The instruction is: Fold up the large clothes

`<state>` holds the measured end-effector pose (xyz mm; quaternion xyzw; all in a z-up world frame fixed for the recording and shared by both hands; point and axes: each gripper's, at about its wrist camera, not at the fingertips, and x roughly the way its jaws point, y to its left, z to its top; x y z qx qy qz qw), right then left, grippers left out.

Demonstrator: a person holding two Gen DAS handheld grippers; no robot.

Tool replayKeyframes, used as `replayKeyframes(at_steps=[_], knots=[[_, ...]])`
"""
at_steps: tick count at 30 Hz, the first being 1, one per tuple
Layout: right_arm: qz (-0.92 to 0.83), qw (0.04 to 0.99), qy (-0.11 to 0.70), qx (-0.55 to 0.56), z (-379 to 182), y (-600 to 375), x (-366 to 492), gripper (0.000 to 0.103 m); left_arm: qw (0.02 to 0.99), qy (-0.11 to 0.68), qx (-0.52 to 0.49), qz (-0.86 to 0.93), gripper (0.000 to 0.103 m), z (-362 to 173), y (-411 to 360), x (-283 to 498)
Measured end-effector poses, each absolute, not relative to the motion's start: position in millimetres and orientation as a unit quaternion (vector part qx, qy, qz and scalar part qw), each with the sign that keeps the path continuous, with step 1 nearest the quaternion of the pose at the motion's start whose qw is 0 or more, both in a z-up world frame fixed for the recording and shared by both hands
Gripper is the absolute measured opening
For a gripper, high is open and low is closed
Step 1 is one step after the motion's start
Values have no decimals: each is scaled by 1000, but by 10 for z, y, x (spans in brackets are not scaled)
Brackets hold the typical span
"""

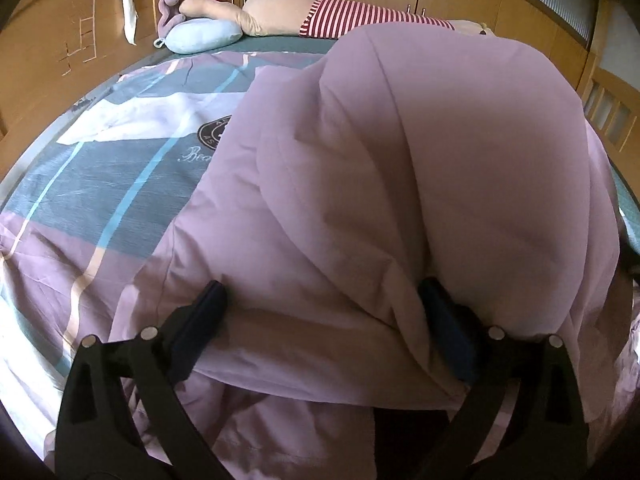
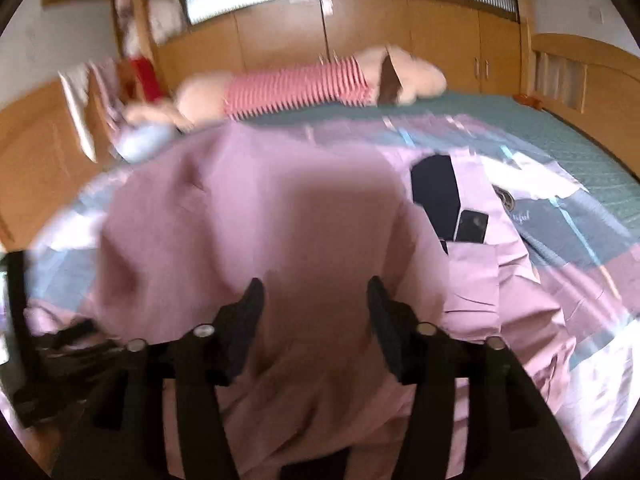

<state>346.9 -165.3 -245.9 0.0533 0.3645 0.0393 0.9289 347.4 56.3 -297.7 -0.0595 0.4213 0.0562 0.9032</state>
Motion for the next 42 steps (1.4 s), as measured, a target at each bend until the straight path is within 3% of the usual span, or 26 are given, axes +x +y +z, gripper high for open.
replayKeyframes(at_steps=[1, 3, 13, 17, 23, 27, 32, 34, 42], knots=[[33, 924, 378, 41, -2578, -1635, 3506, 67, 904, 419, -61, 56, 100, -2978, 563, 3471], [45, 928, 370, 18, -2804, -1577, 3509, 70, 906, 416, -60, 58, 101, -3000, 505, 3444], [46, 932, 358, 19, -2863, -1574, 3457, 74, 907, 412, -62, 60, 101, -3003, 516, 3419], [48, 933, 358, 17, -2756, -1622, 3525, 74, 918, 385, -58, 75, 97, -2745, 484, 3201], [77, 936, 335, 69, -2327, -1895, 2763, 76, 924, 378, -26, 50, 99, -2381, 271, 2778], [78, 918, 383, 70, -2226, -2091, 2379, 82, 896, 436, -68, 39, 99, -2567, 361, 2502], [56, 877, 477, 25, -2762, -2186, 2209, 83, 871, 484, -74, 27, 99, -2947, 435, 2273], [59, 885, 462, -15, -2946, -2113, 2121, 89, 874, 483, -29, 37, 99, -3018, 318, 2243], [58, 888, 455, -9, -2863, -2107, 1969, 90, 882, 469, -9, 42, 100, -3041, 287, 2154]])
